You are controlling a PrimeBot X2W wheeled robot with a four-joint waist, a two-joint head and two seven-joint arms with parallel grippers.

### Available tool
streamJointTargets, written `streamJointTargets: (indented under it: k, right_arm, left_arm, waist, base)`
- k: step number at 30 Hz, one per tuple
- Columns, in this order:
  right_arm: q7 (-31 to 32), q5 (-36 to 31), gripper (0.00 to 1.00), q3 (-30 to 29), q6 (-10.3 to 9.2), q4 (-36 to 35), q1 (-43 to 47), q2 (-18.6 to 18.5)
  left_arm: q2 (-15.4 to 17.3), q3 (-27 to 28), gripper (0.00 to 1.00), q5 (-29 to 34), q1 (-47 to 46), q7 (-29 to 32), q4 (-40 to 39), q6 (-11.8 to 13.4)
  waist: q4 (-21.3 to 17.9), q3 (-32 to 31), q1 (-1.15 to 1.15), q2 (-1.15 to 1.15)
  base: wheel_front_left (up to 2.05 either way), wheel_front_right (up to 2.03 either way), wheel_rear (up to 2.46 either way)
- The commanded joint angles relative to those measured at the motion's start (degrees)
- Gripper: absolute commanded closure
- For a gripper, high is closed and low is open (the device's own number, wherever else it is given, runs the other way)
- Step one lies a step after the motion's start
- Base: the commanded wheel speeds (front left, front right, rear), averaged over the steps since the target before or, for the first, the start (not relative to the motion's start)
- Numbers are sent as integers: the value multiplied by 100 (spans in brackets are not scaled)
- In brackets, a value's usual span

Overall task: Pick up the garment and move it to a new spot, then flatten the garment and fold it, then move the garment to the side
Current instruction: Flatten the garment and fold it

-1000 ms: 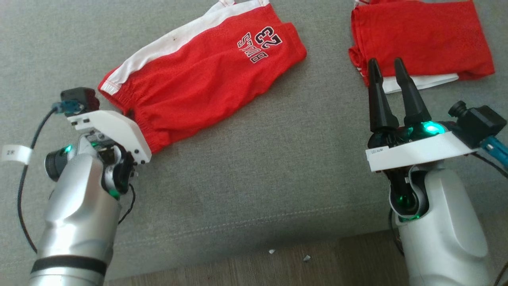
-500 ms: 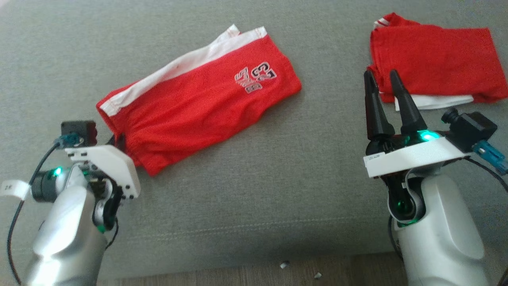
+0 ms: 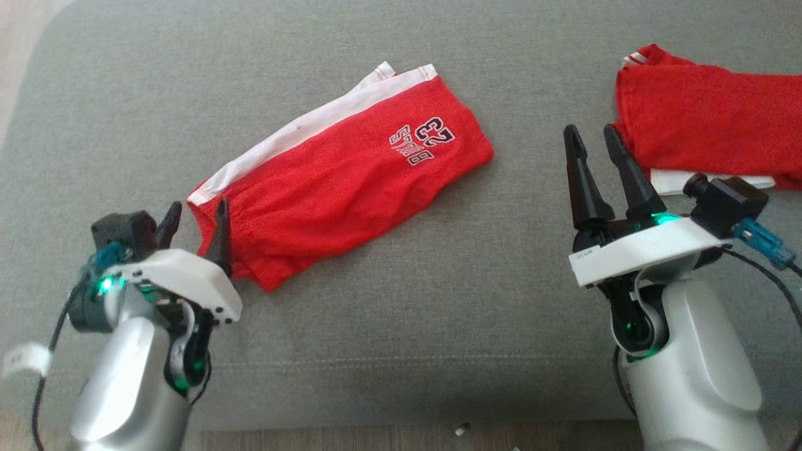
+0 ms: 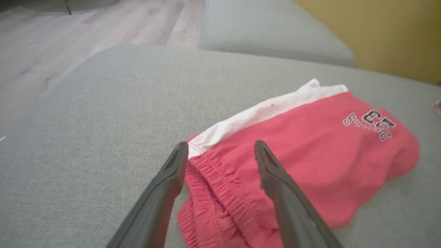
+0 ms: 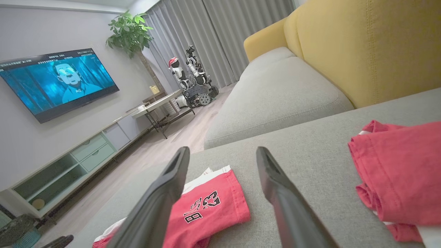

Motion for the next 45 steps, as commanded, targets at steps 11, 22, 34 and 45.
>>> streamJointTargets:
  k: [11, 22, 34, 45]
  right_arm:
    - [574, -180, 0, -234, -5, -286, 526, 82]
    - [1413, 745, 0, -638, -5, 240, 228, 82]
    - [1969, 1520, 0, -1209, -5, 1968, -1013, 82]
    - [2245, 344, 0, -1956, -5, 3922, -2411, 82]
  left_arm:
    - [-349, 399, 0, -135, 878, -1407, -859, 8]
    - [-608, 414, 0, 81, 860, -1478, -976, -170]
    - [-868, 530, 0, 265, 782, -1480, -1058, -368]
    - [-950, 612, 0, 312, 733, -1480, -1174, -483]
  waist:
    - [427, -116, 0, 0]
    - [1032, 209, 0, 0]
    - [1689, 577, 0, 0]
    - [1983, 798, 0, 0]
  base:
    - [0, 0, 0]
    - [0, 0, 0]
    - [0, 0, 0]
    - [0, 0, 0]
